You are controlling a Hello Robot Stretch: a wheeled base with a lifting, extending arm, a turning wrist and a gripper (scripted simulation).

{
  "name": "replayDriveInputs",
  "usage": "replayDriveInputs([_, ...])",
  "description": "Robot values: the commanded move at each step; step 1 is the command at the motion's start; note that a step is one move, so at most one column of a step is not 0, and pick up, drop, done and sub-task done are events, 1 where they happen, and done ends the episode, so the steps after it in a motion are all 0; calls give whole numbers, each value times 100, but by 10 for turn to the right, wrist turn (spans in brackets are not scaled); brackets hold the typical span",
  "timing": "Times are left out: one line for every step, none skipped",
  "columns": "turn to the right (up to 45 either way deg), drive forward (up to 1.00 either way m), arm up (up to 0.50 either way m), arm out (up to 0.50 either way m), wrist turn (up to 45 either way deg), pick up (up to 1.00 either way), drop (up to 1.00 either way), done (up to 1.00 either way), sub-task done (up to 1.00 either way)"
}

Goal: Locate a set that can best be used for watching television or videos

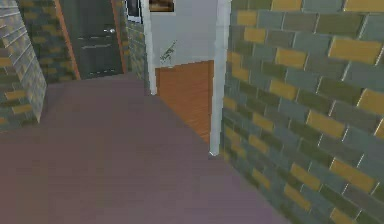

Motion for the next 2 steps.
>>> replayDriveInputs([-120,0,0,0,0,0,0,0,0])
replayDriveInputs([0,100,0,0,0,0,0,0,0])
